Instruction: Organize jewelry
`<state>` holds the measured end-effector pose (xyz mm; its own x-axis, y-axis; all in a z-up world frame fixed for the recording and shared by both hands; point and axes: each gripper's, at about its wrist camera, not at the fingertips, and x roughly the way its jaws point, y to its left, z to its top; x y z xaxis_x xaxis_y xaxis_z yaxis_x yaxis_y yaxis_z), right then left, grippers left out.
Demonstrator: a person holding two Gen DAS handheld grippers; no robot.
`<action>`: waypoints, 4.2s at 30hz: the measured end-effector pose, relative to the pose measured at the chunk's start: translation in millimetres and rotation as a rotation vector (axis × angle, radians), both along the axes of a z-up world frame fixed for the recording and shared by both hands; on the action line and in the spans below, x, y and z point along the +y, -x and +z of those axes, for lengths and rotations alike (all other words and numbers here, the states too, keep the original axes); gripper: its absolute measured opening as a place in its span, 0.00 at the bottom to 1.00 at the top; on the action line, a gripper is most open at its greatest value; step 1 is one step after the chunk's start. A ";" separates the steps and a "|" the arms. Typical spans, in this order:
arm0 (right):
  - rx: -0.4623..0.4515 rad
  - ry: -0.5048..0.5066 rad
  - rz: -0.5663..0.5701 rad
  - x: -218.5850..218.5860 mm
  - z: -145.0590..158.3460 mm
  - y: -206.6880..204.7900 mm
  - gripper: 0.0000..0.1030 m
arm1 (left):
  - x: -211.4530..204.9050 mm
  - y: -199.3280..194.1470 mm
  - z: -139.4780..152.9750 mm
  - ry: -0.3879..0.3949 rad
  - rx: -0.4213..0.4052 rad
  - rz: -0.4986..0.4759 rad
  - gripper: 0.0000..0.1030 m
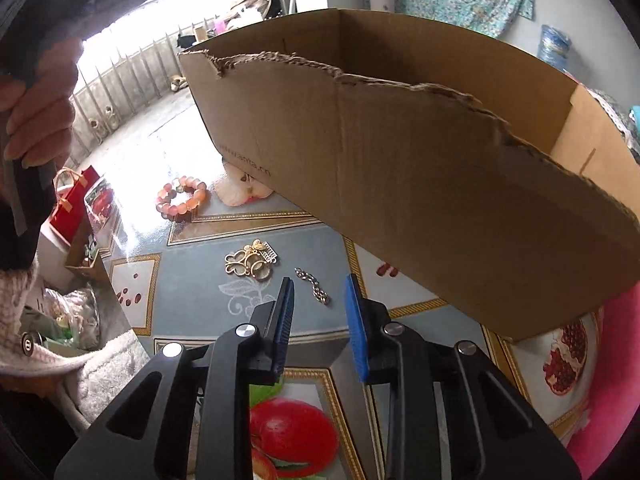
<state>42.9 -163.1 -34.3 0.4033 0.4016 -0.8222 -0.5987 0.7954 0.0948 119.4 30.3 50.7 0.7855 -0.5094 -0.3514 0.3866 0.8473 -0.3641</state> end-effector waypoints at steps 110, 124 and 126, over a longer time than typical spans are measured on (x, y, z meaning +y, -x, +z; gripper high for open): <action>0.000 -0.207 -0.134 -0.3 134.3 -96.7 0.03 | 3.9 10.9 1.1 -0.102 0.124 -0.039 0.00; 0.208 -0.195 -0.182 7.9 67.8 -184.6 0.25 | -44.8 -103.6 -53.7 -0.212 0.421 -0.089 0.21; 0.199 -0.221 -0.182 3.8 70.4 -183.0 0.26 | -43.1 -103.1 -53.3 -0.212 0.417 -0.078 0.21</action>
